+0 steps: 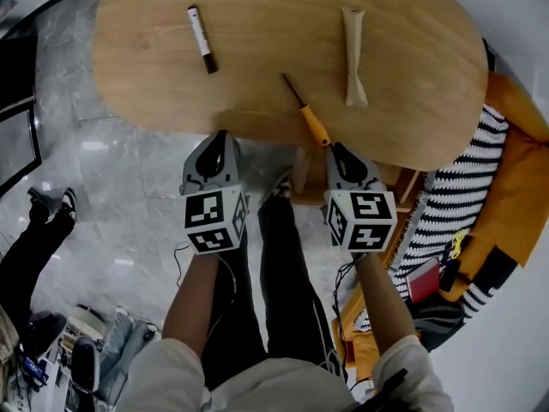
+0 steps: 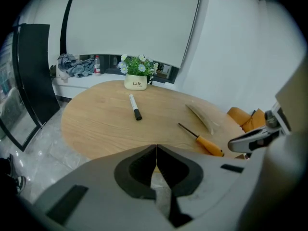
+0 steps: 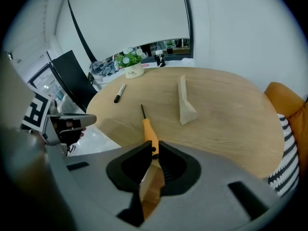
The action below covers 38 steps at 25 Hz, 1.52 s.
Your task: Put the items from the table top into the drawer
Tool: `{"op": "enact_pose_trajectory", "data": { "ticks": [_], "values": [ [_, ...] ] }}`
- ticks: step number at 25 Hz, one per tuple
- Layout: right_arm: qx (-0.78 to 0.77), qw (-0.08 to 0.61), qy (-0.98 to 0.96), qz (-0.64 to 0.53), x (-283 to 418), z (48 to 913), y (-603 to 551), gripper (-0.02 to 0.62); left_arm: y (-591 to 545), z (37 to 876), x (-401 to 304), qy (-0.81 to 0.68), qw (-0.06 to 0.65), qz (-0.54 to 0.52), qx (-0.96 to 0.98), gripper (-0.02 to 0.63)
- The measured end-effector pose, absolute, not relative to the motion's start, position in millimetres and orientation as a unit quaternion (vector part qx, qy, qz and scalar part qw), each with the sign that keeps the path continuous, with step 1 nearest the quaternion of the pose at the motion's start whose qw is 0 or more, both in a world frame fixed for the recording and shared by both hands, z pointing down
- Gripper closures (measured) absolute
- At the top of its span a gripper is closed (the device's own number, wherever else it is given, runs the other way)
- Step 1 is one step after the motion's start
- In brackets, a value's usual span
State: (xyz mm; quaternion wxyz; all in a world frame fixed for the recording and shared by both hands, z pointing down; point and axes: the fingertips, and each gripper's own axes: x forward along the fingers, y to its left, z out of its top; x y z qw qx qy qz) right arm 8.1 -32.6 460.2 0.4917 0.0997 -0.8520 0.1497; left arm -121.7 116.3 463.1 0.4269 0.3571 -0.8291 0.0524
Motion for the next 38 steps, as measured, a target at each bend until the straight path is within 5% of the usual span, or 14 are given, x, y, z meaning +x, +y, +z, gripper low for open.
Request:
{"op": "enact_pose_trajectory", "data": {
  "ticks": [17,38],
  "values": [
    [0.004,0.525,-0.846,0.088,-36.3,499.4,-20.8,0.428,129.1,475.4,-133.4,-0.828,0.436,0.047,0.348,0.596],
    [-0.013,0.536,-0.843,0.051,-40.3,508.8,-20.0,0.479,125.7,484.8,-125.1,-0.81,0.447,0.072,0.371,0.595]
  ]
}}
